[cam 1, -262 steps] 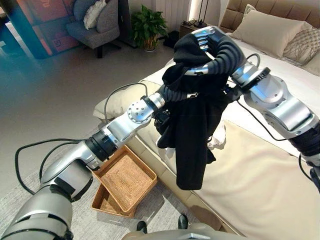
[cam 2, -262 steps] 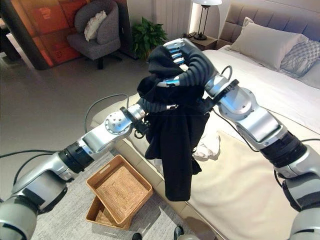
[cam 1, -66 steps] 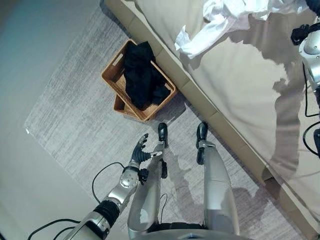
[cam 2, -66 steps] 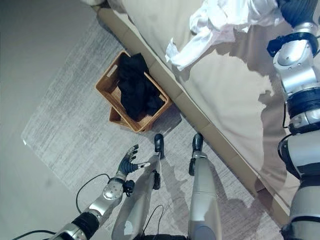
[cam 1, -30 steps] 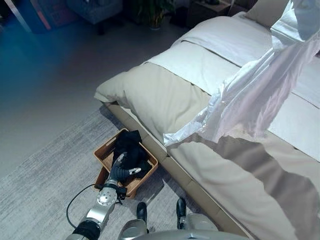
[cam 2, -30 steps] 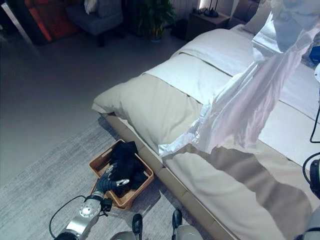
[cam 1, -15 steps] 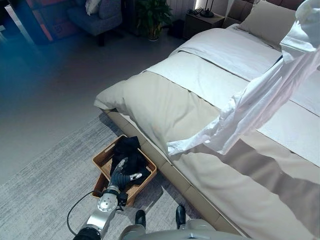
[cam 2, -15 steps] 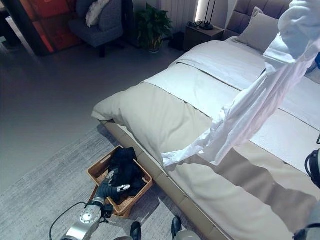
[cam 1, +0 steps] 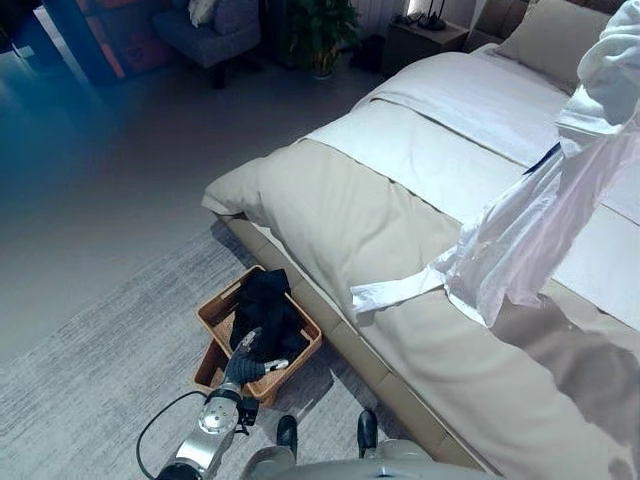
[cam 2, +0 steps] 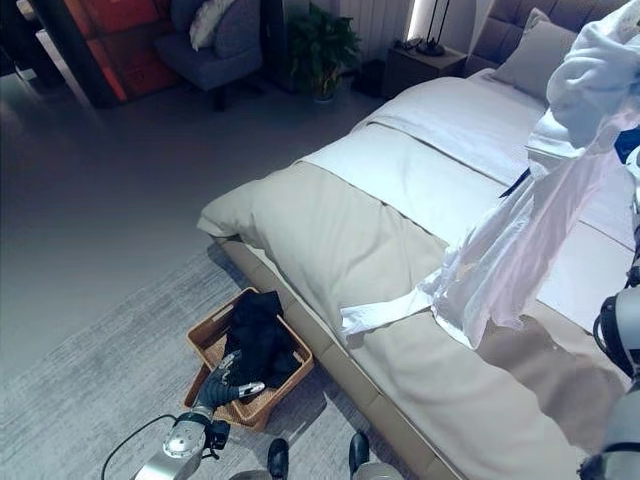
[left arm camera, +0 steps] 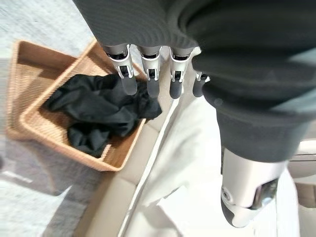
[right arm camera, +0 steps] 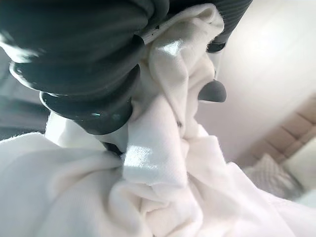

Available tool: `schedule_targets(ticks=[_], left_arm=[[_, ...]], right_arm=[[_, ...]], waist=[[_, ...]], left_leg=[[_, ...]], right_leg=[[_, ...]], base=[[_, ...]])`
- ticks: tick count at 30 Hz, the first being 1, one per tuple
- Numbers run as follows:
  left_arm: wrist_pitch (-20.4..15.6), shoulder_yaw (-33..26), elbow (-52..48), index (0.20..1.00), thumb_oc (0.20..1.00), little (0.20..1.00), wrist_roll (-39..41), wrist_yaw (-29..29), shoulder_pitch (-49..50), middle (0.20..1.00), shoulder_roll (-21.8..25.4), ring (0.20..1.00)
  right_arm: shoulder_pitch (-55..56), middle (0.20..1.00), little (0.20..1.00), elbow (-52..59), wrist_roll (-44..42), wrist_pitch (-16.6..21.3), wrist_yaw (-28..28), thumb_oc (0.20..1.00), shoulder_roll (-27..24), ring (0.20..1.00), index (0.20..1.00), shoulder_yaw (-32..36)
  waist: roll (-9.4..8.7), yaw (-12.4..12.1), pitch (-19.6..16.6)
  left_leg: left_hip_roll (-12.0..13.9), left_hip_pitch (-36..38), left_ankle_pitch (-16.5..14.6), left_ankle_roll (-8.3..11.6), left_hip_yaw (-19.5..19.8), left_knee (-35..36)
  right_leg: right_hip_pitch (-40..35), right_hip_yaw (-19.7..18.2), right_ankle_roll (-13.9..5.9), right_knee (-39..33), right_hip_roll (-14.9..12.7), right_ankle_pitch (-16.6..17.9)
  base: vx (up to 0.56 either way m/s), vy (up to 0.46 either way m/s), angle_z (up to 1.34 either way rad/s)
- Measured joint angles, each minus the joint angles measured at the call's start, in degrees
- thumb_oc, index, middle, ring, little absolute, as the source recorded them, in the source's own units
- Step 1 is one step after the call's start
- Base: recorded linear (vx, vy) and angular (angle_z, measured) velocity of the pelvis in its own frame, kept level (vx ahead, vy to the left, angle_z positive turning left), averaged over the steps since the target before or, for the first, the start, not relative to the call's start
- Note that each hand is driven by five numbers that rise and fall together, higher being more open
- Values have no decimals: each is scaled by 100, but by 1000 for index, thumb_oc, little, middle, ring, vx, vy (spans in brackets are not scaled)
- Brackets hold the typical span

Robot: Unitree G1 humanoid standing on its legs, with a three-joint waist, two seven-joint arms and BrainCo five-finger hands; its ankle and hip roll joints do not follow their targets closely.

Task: Pick up clothes into the bucket

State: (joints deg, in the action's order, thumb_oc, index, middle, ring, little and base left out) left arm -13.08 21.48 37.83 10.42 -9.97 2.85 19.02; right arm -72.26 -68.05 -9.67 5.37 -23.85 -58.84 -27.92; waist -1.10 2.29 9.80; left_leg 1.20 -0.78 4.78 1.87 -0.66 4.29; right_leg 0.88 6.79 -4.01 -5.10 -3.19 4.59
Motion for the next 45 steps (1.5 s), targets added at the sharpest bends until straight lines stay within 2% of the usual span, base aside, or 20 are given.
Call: schedule_targets(ticks=[1,2,3,4,5,13,32,36,38,41,45], left_arm=[[2,17,1,1000,1000,1000,7,0,-3,1000,-2,1000],[2,38,3,1000,1000,1000,51,0,2,1000,-2,1000],[2,49,5,1000,1000,1000,51,-1,5,1000,0,1000],[2,69,14,1000,1000,1000,51,-2,1,1000,1,1000],[2,93,18,1000,1000,1000,51,-1,10,1000,-5,1000],[3,207,43,1000,1000,1000,50,7,-94,1000,-9,1000],[3,206,140,1000,1000,1000,49,-15,-434,1000,-54,1000],[1,200,139,1000,1000,1000,50,-21,-563,1000,-51,1000],[-1,195,138,1000,1000,1000,51,-31,-555,1000,-29,1000],[-4,194,125,1000,1000,1000,51,-34,-622,1000,-28,1000],[3,189,-296,1000,1000,1000,346,50,-649,1000,137,1000]], right_arm=[[0,912,912,-1,0,-13,1,912,27,912,912,0],[3,1000,1000,-4,0,-14,0,1000,58,1000,1000,4],[7,1000,1000,-4,0,-14,-1,1000,85,1000,1000,13],[5,884,884,-9,3,-13,0,884,121,884,884,33],[23,200,200,-33,4,-14,1,200,209,200,200,34],[89,200,200,-100,27,-82,97,200,402,200,200,42],[0,200,200,311,124,-64,127,200,391,200,200,40],[-593,200,200,518,109,-63,-39,200,188,200,200,10],[-1124,200,200,708,104,19,-310,200,-57,200,200,-4],[-1900,200,200,986,101,108,-525,200,-339,200,200,-360],[-2512,200,200,1271,-58,319,-653,200,-523,200,200,-736]], waist=[[31,-4,18],[67,-8,40],[93,-9,56],[110,-8,70],[141,-9,89],[280,-7,417],[191,23,640],[183,44,651],[144,31,674],[107,40,687],[-84,94,642]], left_leg=[[-2,-54,3,-3,4,1],[-2,-83,5,-6,9,-5],[-2,-100,6,-6,8,-7],[0,-113,5,-6,8,-5],[1,-147,6,-6,7,-5],[-4,-194,6,-5,29,-2],[-8,-185,5,-6,52,31],[-10,-171,5,-6,55,36],[-5,-96,6,-7,52,35],[-2,-25,5,-6,53,52],[10,129,2,-3,54,61]], right_leg=[[48,3,-2,0,-1,6],[72,10,-6,0,-1,10],[91,9,-7,0,1,10],[107,9,-8,-1,0,10],[142,9,-8,0,4,9],[186,21,-6,0,2,11],[196,21,-8,0,2,10],[179,23,-7,0,1,12],[102,24,-7,-1,9,11],[36,27,-7,-1,10,11],[-119,35,-8,-2,21,5]], base=[[-38,-1,2],[-38,-1,2],[0,0,0],[0,0,0],[0,0,0],[0,0,0],[0,0,0],[0,0,0],[16,-4,0],[11,-1,0],[16,1,1]])
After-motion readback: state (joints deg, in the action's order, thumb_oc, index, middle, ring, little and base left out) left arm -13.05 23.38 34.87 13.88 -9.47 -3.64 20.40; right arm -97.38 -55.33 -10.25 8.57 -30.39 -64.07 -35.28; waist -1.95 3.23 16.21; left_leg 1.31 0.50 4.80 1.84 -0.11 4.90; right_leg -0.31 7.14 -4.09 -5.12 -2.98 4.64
